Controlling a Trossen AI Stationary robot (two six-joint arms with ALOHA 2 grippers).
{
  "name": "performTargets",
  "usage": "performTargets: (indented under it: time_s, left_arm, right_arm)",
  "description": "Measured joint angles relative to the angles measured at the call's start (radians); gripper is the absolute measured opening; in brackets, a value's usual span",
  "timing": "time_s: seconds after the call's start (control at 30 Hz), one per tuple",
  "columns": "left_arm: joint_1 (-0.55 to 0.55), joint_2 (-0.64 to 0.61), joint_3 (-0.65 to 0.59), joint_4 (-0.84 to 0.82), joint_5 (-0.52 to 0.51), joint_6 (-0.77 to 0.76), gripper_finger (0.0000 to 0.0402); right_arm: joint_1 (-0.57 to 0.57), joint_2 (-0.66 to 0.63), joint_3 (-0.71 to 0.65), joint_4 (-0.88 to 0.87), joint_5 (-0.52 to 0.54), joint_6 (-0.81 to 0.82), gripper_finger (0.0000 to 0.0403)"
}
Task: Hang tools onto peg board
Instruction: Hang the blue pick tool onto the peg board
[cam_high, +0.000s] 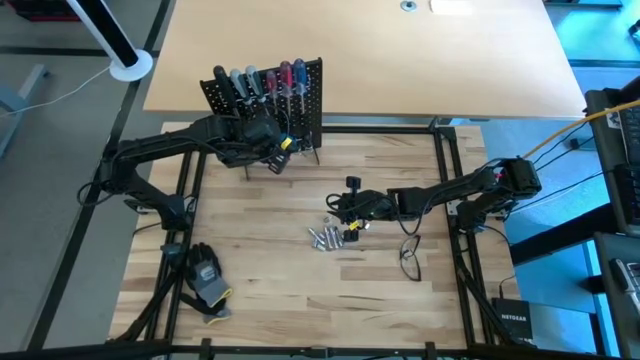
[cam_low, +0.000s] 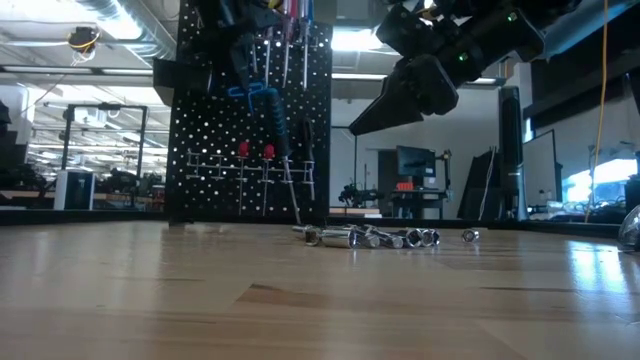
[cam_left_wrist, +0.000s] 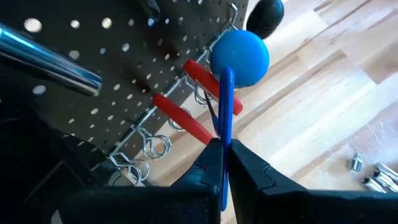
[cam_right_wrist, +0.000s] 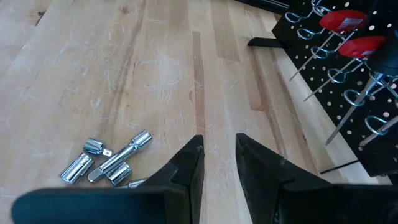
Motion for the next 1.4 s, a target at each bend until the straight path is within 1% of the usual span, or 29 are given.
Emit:
performTargets:
  time_s: [0.27, 0.47, 0.73, 0.8, 0.9, 1.03, 1.27, 1.4]
  left_arm:
    - [0.004, -0.021, 0.025, -0.041, 0.017, 0.0, 0.0]
    - [0.031, -0.015, 0.025, -0.03, 0.018, -0.001, 0.0]
    - [0.04, 0.018, 0.025, 0.01, 0.014, -0.077, 0.0002]
    - [0.038, 0.029, 0.025, 0.01, -0.003, -0.082, 0.0006]
    - [0.024, 0.043, 0.025, 0.02, -0.061, -0.09, 0.0008]
    - [0.019, 0.062, 0.024, 0.044, -0.073, -0.089, 0.0009]
    - [0.01, 0.085, 0.025, 0.037, -0.08, -0.065, 0.001]
    - [0.01, 0.098, 0.025, 0.04, -0.103, -0.057, 0.001]
  right_arm:
    - [0.0, 0.077, 0.001, 0.056, 0.0, 0.0, 0.0095]
    - [0.0, 0.079, 0.001, 0.087, 0.006, -0.006, 0.0095]
    - [0.0, 0.079, 0.001, 0.115, 0.01, -0.026, 0.0095]
    - [0.0, 0.079, 0.001, 0.12, 0.01, -0.028, 0.0095]
    - [0.0, 0.079, 0.001, 0.131, 0.01, -0.03, 0.0095]
    - [0.0, 0.078, 0.001, 0.131, 0.01, -0.03, 0.0095]
    - [0.0, 0.078, 0.0, 0.126, 0.009, -0.029, 0.0095]
    - [0.0, 0.078, 0.001, 0.124, 0.009, -0.028, 0.0095]
